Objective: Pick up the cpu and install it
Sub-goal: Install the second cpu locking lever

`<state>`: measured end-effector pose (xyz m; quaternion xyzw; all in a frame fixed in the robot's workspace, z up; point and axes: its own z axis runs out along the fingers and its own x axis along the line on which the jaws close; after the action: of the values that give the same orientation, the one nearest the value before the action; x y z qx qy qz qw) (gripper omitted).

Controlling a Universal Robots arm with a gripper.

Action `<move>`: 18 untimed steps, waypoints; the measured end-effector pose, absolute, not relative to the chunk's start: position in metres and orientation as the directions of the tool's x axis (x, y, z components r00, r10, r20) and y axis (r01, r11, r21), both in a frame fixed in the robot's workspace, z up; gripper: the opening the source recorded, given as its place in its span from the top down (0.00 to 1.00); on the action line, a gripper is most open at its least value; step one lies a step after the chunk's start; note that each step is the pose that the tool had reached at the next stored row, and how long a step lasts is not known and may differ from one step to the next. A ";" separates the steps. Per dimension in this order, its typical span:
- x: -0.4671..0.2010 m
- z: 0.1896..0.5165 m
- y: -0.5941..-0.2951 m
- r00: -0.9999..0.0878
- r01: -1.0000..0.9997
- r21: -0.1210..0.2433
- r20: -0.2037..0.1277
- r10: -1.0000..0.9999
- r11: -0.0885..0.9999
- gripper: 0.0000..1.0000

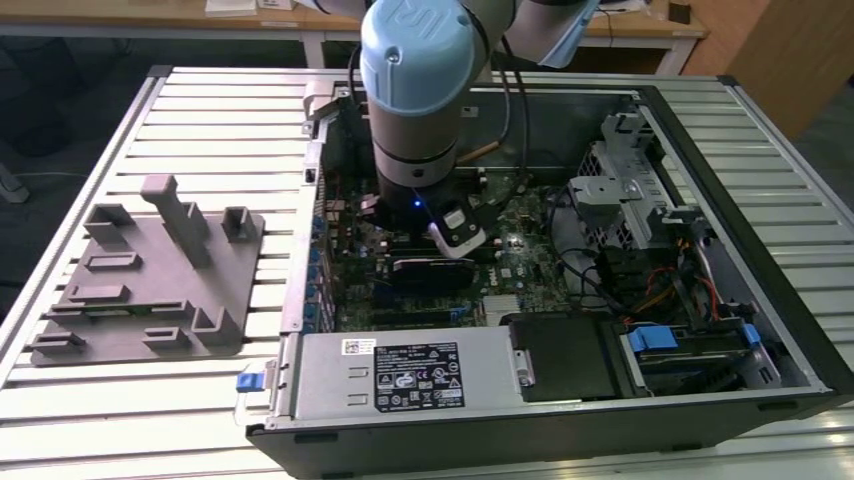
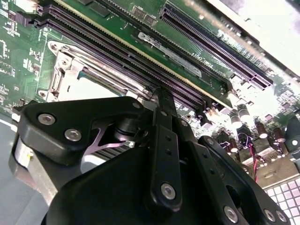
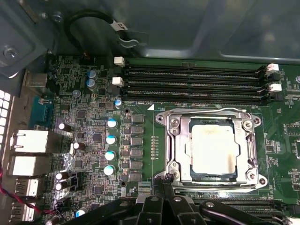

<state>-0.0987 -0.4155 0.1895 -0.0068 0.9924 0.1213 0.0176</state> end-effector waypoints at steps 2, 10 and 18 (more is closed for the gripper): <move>-0.099 0.190 -0.415 -0.999 -0.018 0.240 -0.037 -0.009 0.971 0.89; -0.099 0.189 -0.411 -0.999 -0.018 0.241 -0.037 -0.009 0.970 0.89; -0.099 0.197 -0.411 -0.999 -0.018 0.239 -0.037 -0.009 0.971 0.89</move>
<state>-0.0987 -0.4111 0.1965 -0.0068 0.9925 0.1206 0.0177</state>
